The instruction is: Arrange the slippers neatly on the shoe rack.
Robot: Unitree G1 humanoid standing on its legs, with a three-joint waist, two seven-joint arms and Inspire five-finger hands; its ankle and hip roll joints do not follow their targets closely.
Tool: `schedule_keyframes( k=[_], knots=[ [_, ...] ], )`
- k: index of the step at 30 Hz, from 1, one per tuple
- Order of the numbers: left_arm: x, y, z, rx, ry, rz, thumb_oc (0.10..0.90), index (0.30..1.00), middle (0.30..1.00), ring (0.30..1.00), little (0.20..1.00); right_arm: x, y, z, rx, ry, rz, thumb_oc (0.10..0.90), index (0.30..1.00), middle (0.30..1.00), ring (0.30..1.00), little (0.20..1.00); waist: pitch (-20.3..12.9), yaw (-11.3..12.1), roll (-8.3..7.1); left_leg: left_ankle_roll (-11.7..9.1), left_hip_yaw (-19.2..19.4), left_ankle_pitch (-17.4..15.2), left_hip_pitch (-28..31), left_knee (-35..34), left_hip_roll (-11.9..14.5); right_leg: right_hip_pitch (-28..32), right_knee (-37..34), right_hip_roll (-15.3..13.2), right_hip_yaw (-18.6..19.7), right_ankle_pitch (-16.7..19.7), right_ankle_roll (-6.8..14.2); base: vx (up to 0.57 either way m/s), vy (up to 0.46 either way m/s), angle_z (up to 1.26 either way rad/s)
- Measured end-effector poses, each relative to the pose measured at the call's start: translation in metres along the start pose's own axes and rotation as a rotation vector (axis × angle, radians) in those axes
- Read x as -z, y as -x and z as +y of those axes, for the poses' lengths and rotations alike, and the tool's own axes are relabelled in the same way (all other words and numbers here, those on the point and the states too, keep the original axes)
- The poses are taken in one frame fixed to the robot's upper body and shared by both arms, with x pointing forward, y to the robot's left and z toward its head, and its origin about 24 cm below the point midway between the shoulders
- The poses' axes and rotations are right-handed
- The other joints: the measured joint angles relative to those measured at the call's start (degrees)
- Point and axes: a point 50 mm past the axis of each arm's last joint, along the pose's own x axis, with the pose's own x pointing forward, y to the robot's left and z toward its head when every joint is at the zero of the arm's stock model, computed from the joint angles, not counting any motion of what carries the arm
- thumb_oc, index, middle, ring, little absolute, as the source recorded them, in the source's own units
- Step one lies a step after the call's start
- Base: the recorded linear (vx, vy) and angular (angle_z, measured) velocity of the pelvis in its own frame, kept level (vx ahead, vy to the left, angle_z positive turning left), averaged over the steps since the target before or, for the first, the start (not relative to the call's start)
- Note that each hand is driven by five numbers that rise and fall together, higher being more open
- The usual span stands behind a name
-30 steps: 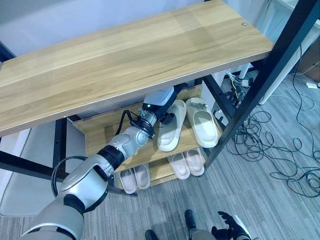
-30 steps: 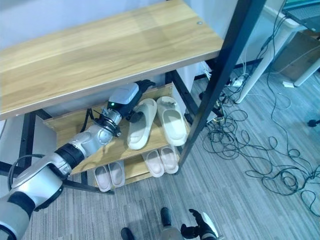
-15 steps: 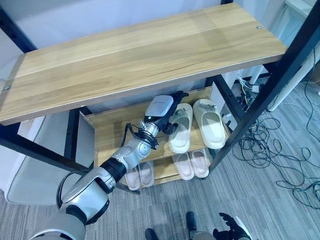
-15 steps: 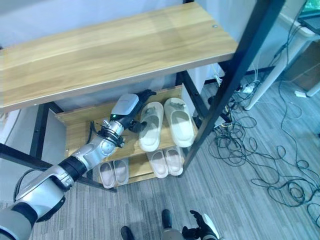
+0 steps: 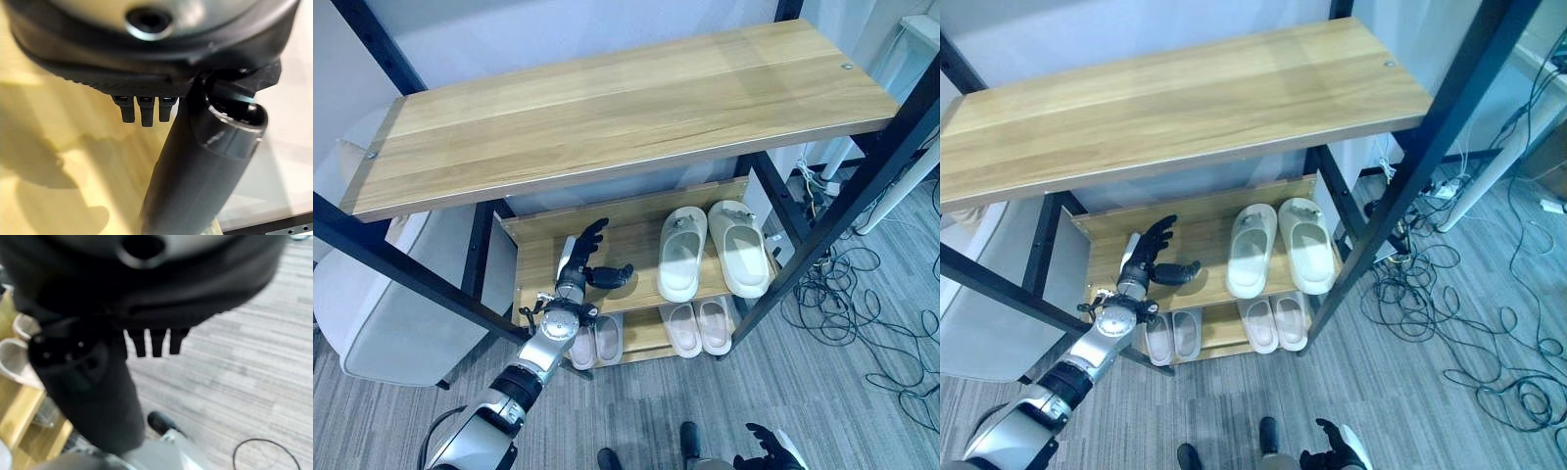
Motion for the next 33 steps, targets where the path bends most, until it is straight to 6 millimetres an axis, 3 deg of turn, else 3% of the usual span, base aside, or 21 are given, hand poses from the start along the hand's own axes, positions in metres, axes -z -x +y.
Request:
schedule_keyframes(
  k=[19, 28, 33],
  knots=[
    [0.004, 0.014, -0.057, 0.216, 0.049, 0.014, 0.800, 0.900, 0.900, 0.900, 0.900, 0.002, 0.001, 0.005, -0.009, 0.009, 0.023, 0.800, 0.900, 0.900, 0.900, 0.900, 0.0, -0.2, -0.11, 0.0, -1.2, 0.0, 0.6, 0.0, 0.1, 1.7, -0.9, 0.1, -1.1, 0.1, -0.1, 0.00, -0.002, 0.04],
    [0.003, 0.017, -0.066, 0.243, 0.039, 0.006, 0.800, 0.900, 0.900, 0.900, 0.900, 0.002, 0.001, 0.005, 0.000, 0.006, 0.027, 0.800, 0.900, 0.900, 0.900, 0.900, -0.1, 0.2, 0.09, 0.0, 0.1, 0.0, 0.7, 0.0, 0.2, 0.8, -0.7, 0.2, -0.2, 0.0, 0.0, 0.00, 0.002, -0.05],
    [0.000, 0.018, -0.073, 0.254, 0.062, 0.002, 0.800, 0.900, 0.900, 0.900, 0.900, 0.003, 0.001, 0.004, 0.005, 0.005, 0.030, 0.800, 0.900, 0.900, 0.900, 0.900, -0.1, 0.1, 1.00, 0.0, 0.3, 0.0, 0.7, 0.0, 0.2, 0.8, -0.7, 0.2, 0.0, 0.0, 0.0, 0.00, -0.001, -0.01]
  ],
)
